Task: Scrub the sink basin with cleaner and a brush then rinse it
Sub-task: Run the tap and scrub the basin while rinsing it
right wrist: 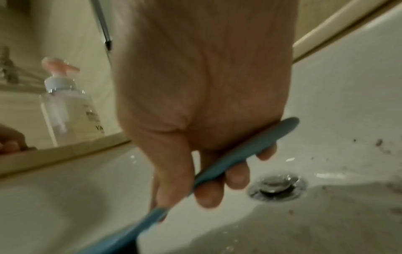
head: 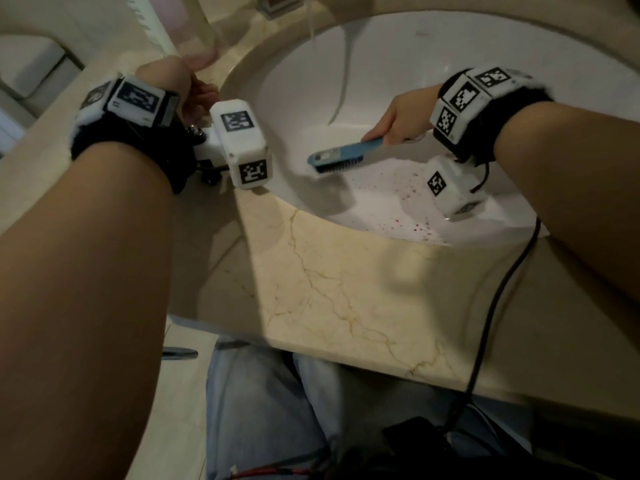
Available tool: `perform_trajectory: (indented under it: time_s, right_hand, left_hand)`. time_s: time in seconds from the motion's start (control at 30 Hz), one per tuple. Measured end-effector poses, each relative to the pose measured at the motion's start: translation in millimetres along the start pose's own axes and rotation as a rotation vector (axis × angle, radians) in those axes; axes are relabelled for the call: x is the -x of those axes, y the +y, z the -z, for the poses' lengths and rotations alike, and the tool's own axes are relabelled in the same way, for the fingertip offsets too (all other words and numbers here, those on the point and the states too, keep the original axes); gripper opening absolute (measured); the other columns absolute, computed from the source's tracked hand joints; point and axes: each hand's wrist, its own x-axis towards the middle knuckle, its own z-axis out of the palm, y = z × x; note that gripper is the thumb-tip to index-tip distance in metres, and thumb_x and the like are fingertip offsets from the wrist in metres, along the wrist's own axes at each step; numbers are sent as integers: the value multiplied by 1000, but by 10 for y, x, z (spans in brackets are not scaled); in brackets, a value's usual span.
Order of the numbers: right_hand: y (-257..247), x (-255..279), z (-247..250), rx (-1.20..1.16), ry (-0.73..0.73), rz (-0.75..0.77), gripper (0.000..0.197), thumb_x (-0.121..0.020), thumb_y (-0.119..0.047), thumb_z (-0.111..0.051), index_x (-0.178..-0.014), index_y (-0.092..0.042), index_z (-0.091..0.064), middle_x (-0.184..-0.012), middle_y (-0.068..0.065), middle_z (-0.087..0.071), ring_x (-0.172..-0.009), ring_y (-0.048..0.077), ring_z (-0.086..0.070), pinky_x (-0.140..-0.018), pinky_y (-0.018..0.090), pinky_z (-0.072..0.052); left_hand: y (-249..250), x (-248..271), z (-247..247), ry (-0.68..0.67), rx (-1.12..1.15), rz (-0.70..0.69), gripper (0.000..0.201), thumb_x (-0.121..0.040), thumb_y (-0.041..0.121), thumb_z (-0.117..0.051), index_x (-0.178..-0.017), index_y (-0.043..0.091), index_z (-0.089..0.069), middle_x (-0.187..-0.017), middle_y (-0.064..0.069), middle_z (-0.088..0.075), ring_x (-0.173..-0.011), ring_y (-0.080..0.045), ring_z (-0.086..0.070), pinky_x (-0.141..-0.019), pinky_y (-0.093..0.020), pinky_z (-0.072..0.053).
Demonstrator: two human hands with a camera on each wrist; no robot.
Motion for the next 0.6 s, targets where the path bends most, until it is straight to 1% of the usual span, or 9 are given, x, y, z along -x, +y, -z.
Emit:
perform_trajectory:
  time_s: [0.1, 0.17, 0.23, 0.33, 0.37, 0.43, 0.47, 0.53, 0.6]
  right_hand:
    - [-79, 21, 7, -51, -167, 61, 44, -88, -7, -52, -123, -31, -63, -73, 7, -57, -62, 14, -41, -60, 21, -34]
    - [-145, 6, -8, -51, -152, 80, 43, -89, -7, -51, -122, -32, -63, -73, 8, -54, -59, 12, -39, -52, 13, -35]
    - [-194, -11, -21, 25, -65, 77, 42, -93, -9, -47, -125, -33, -58, -79, 5, -60, -58, 12, -41, -46, 9, -35]
    - [-160, -56, -32, 59, -16, 80, 42, -94, -11, -44, -132, -27, -54, -115, 7, -66, -82, 15, -48, -71, 19, -39]
    - [-139, -57, -29, 24, -29, 82, 42, -93, -12, -46, -130, -29, -56, -116, 6, -67, -83, 15, -48, -75, 20, -38]
    - [-103, -40, -18, -70, -86, 104, 41, -90, -13, -51, -124, -35, -61, -103, 5, -69, -72, 11, -47, -71, 18, -37]
    - [-90, -37, -15, -103, -129, 125, 41, -89, -13, -54, -121, -36, -62, -93, 4, -70, -65, 8, -46, -66, 15, -37]
    - [-81, -22, -8, -159, -255, 159, 42, -89, -8, -57, -117, -38, -63, -63, -7, -64, -50, 1, -45, -51, 8, -36]
    - [-76, -14, 4, -168, -407, 137, 45, -88, 1, -55, -115, -35, -59, -47, -11, -57, -39, -1, -45, -39, 6, -35]
  left_hand:
    - [12, 11, 8, -4, 37, 31, 38, -101, 21, -33, -63, 15, -33, -46, 6, -37, -25, -4, -35, -35, -12, -26]
    - [20, 30, -6, -2, 50, 40, 38, -100, 19, -32, -62, 15, -30, -38, 7, -36, -24, -4, -32, -39, -14, -24]
    - [18, 48, -33, -8, 88, 30, 39, -100, 17, -31, -62, 17, -26, -29, 8, -32, -24, -3, -29, -45, -16, -22]
    - [25, 51, -70, 54, 88, 18, 37, -100, 19, -37, -63, 16, -31, -34, 6, -36, -24, -3, -32, -48, -16, -27]
    - [35, 40, -70, 59, 93, 17, 37, -99, 24, -45, -64, 16, -33, -35, 6, -37, -24, -3, -32, -46, -15, -28]
    - [51, 17, -63, 31, 118, 28, 40, -91, 35, -59, -65, 17, -35, -31, 8, -35, -25, -3, -32, -42, -13, -26]
    - [50, 5, -59, 18, 109, 35, 40, -90, 37, -60, -65, 17, -35, -30, 8, -35, -26, -3, -32, -40, -13, -25]
    - [45, -2, -60, 10, 81, 43, 35, -95, 32, -52, -68, 17, -36, -33, 8, -37, -25, -3, -31, -40, -14, -25]
    - [32, -8, -72, 13, 92, 14, 31, -99, 20, -40, -69, 17, -37, -37, 7, -34, -24, -4, -28, -40, -16, -24]
